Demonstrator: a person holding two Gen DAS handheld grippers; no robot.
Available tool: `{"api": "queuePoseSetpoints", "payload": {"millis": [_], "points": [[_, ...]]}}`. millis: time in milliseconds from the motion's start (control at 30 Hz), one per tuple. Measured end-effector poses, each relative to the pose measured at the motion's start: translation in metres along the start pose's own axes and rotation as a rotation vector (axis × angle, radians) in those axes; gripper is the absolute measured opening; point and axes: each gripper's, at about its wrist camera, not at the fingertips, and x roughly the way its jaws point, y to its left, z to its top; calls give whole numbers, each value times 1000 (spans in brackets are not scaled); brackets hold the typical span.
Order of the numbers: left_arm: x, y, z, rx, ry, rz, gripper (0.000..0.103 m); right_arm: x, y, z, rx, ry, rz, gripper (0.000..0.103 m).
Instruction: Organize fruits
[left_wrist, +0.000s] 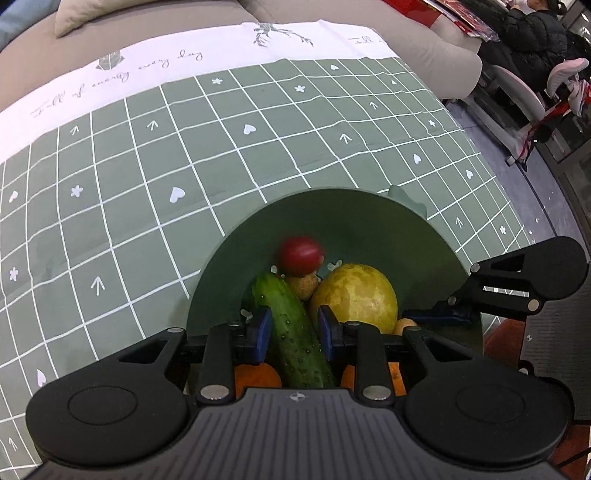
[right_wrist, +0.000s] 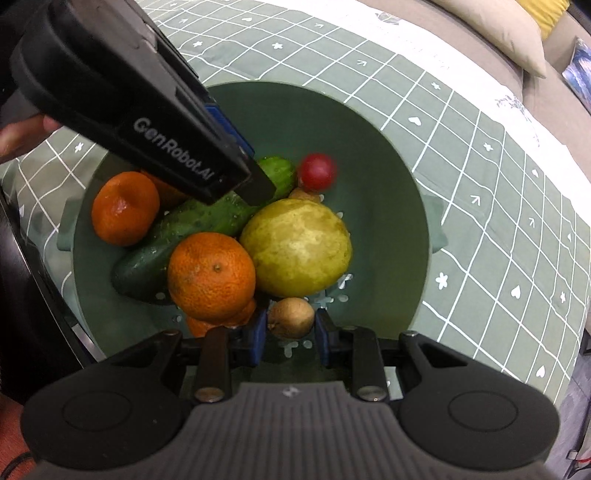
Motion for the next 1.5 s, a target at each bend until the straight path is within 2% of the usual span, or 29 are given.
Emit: {"api": "queuePoseSetpoints", "payload": {"millis": [167, 333, 367, 400, 533, 800, 1067, 1200, 1267, 1333, 1433, 1500], "points": [[-1, 2, -1, -15, 8, -7, 47, -1, -4, 3, 19, 6, 15, 24], [-15, 5, -3, -26, -16, -7, 47, -7, -8, 11, 23, 17, 5, 26], [-19, 5, -4, -29, -27, -11, 47, -11, -8, 12, 21, 15, 1, 28], [-25, 5, -4, -30, -41, -15, 47, -15, -7, 13, 20, 11, -3, 34], [-51, 5, -8, -14, -104, 2, 49, -35, -4, 21, 22, -17, -38, 37], [-124, 12, -26, 41, -311, 123, 49, -93, 4, 31, 142, -182, -63, 59], [-188, 27, -62, -24, -476, 243, 54, -147, 38, 46, 315, -389, -79, 77], [-208, 32, -86, -65, -529, 288, 55, -162, 59, 44, 404, -481, -95, 85], [-216, 36, -99, -124, -562, 279, 63, -166, 69, 41, 440, -517, -101, 86], [-222, 39, -113, -165, -596, 280, 64, -169, 81, 34, 471, -548, -121, 87], [-228, 37, -130, -193, -643, 361, 80, -170, 99, 24, 484, -574, -172, 89], [-232, 35, -139, -192, -664, 414, 84, -167, 109, 17, 488, -579, -193, 92]]}}
